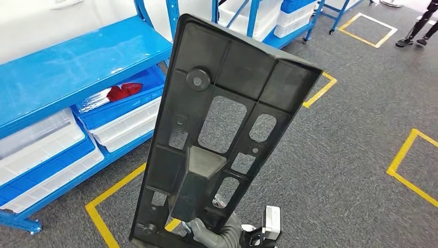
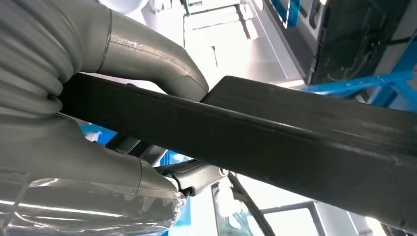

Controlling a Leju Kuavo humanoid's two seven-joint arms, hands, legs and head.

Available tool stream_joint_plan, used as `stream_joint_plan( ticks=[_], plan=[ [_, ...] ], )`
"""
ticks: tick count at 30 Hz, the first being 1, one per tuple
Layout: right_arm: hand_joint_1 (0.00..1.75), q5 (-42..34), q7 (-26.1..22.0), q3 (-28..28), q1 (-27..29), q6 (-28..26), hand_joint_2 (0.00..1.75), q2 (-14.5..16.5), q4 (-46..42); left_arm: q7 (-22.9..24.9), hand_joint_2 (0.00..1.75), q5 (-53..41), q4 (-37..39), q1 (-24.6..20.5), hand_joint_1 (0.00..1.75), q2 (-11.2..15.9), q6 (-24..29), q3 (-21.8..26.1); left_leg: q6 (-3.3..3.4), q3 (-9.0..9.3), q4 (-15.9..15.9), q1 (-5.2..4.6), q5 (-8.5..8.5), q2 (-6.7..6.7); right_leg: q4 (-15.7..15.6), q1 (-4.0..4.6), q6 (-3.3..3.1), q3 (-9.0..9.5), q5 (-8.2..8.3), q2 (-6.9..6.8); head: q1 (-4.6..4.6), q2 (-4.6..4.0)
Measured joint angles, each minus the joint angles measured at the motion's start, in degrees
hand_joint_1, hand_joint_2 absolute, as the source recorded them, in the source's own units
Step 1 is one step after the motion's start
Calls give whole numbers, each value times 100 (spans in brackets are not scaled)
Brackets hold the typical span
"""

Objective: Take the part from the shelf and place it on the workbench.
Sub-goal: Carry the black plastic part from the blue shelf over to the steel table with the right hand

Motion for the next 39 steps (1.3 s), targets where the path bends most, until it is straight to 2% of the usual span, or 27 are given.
stream_joint_plan(
  ticks=[1,2,3,4,5,7,9,11,13,15,17,18,19,20,22,24,26,27,28,30,31,32,33,34,35,37,39],
  plan=[
    [175,0,0,0,1,0,175,0,0,0,175,1,0,12,0,4,0,1,5,-2,2,-11,-5,83,377,-17,17,-189,-145,-61,-1,0],
    [175,0,0,0,5,0,175,-1,1,1,175,1,0,21,0,8,0,1,8,-1,4,-19,-12,165,628,-32,27,-317,-205,-84,-1,0],
    [175,0,0,0,8,0,175,-1,1,1,175,1,0,25,0,10,0,1,6,3,6,-24,-20,243,669,-40,28,-337,-160,-94,-1,0],
    [175,0,0,0,10,0,175,-1,2,2,175,0,0,27,0,11,0,1,1,12,7,-28,-30,313,471,-42,19,-232,-16,-114,-1,0],
    [175,0,0,0,11,0,175,-1,1,2,175,-1,0,27,0,10,0,1,-7,29,7,-33,-43,375,74,-33,-6,-16,187,-180,-1,0],
    [175,0,0,0,3,0,175,-1,-2,2,175,-1,0,28,0,9,0,1,-40,63,3,-53,-72,477,-692,29,-95,393,420,-410,-1,0],
    [175,-3,0,0,-2,1,175,1,-4,2,175,-1,0,31,0,8,1,1,-89,84,-5,-68,-95,570,-958,90,-170,513,430,-504,-1,0],
    [175,-11,1,0,0,4,175,2,-4,4,175,-4,0,31,0,8,2,1,-147,114,-18,-71,-120,644,-997,75,-221,516,458,-374,-1,1],
    [175,-29,1,0,-6,7,175,6,-5,19,175,-23,0,32,0,9,6,1,-192,67,168,-62,-275,465,-1073,31,-282,555,495,-246,-1,1],
    [175,-50,1,0,-11,7,175,15,-5,42,175,-38,0,35,0,12,12,2,-215,-203,798,-48,-623,175,-1108,14,-320,574,516,-128,-1,0],
    [175,-60,11,-2,2,4,175,19,-4,62,175,-46,0,10,0,18,16,3,-235,-526,1485,-45,-874,83,-1096,19,-332,571,516,5,-1,0],
    [175,-61,17,-3,11,3,175,18,-3,72,175,-56,0,-6,0,21,19,3,-243,-582,1591,-42,-845,75,-1085,19,-332,572,514,82,-1,0],
    [175,-62,21,-7,19,3,175,17,-3,85,175,-72,0,-14,0,27,25,3,-250,-533,1467,-33,-699,66,-1069,14,-327,573,511,169,-1,0],
    [175,-64,20,-12,25,4,175,16,-3,98,175,-88,0,-16,0,34,34,3,-256,-391,1136,-18,-470,26,-1043,6,-314,573,505,259,-1,0],
    [175,-78,-4,-23,34,10,175,17,-2,116,175,-114,1,-12,0,47,55,3,-262,-85,402,31,-160,-273,-964,-4,-262,526,487,422,-1,0],
    [175,-96,-38,-33,45,21,175,19,-1,133,175,-119,2,-23,0,50,65,2,-226,8,119,45,-130,-514,-910,-12,-180,431,504,555,-1,1],
    [175,-104,-58,-44,60,34,175,21,-2,157,175,-115,2,-45,0,48,71,1,-149,3,100,35,-118,-429,-912,-25,-101,371,547,685,-1,2],
    [175,-104,-63,-49,62,44,175,21,-2,169,175,-109,2,-51,0,47,77,1,-108,19,79,39,-104,-353,-884,-18,-75,352,532,650,-1,1],
    [175,-105,-67,-51,53,59,175,22,1,180,175,-103,2,-51,0,48,87,1,-69,34,54,44,-89,-266,-759,-10,-50,290,457,523,-1,1],
    [175,-110,-78,-52,21,96,175,28,23,195,175,-93,2,-38,0,59,105,2,-17,49,28,26,-81,-89,-160,-8,-11,6,141,137,1,0],
    [175,-113,-92,-51,10,110,175,32,40,202,175,-91,2,-27,0,72,114,3,-4,48,29,8,-87,-1,248,-21,8,-193,-38,7,1,0],
    [175,-115,-111,-51,9,115,175,34,57,209,175,-91,2,-16,0,89,121,3,-1,49,30,-5,-94,80,574,-37,19,-350,-148,-53,2,0],
    [175,-108,-133,-51,15,110,175,37,69,216,175,-90,2,1,0,110,132,3,-2,55,31,-13,-104,160,729,-50,24,-422,-164,-82,2,0],
    [175,-93,-152,-55,23,101,175,43,73,217,175,-89,2,21,0,129,144,4,-8,67,31,-17,-117,235,633,-57,19,-364,-65,-102,2,0],
    [175,-72,-163,-60,30,87,175,50,65,208,175,-84,2,42,0,144,156,5,-17,88,31,-19,-133,304,310,-58,3,-185,114,-144,2,0],
    [175,-20,-172,-74,38,56,175,62,21,173,175,-76,2,71,0,157,172,7,-52,134,28,-34,-171,410,-511,-2,-69,258,393,-402,2,0],
    [175,26,-187,-89,48,14,175,70,-31,124,175,-73,2,79,0,165,175,8,-101,161,17,-53,-197,495,-885,76,-151,441,434,-571,1,0]
  ],
)
